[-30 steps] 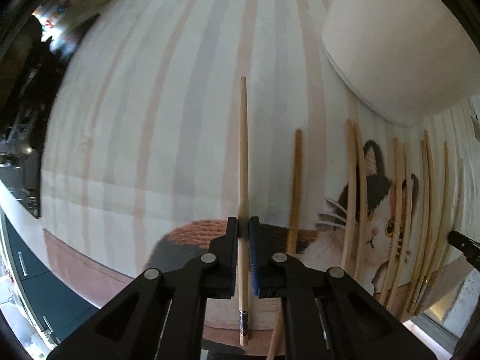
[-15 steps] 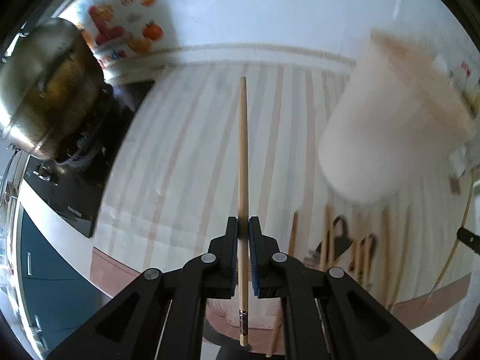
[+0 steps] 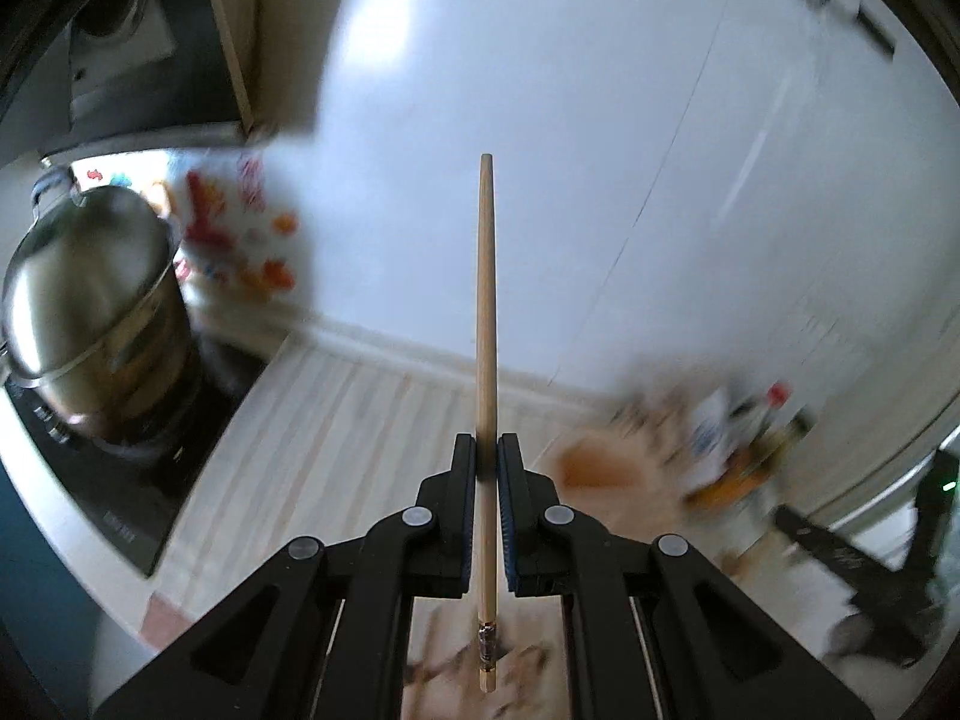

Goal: Organize utensils
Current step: 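Lift the chopsticks with the left tool while the right tool carries its chopstick toward the cream holder, then lower the left tool's chopstick into the holder while the right tool inserts its chopstick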

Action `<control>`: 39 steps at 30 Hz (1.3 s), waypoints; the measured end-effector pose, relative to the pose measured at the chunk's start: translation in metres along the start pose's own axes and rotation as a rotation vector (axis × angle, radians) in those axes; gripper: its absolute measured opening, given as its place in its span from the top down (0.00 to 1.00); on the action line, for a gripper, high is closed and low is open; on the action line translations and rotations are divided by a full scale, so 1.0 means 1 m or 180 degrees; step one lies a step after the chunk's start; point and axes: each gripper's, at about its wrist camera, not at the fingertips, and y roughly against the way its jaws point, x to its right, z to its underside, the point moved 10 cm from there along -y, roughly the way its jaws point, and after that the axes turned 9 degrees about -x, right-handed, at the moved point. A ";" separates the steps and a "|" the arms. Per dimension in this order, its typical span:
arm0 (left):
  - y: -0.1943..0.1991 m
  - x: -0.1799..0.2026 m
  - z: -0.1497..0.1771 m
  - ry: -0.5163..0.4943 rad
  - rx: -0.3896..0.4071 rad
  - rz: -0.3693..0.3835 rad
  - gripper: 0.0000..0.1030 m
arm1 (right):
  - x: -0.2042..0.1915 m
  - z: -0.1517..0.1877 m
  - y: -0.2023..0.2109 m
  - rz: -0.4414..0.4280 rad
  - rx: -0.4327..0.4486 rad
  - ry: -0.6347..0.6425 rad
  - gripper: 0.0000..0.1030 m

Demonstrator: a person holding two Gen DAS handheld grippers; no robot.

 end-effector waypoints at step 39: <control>-0.152 0.051 -0.055 -0.0014 0.0086 0.0224 0.95 | -0.055 -0.088 -0.071 -0.0143 0.0619 0.0032 0.93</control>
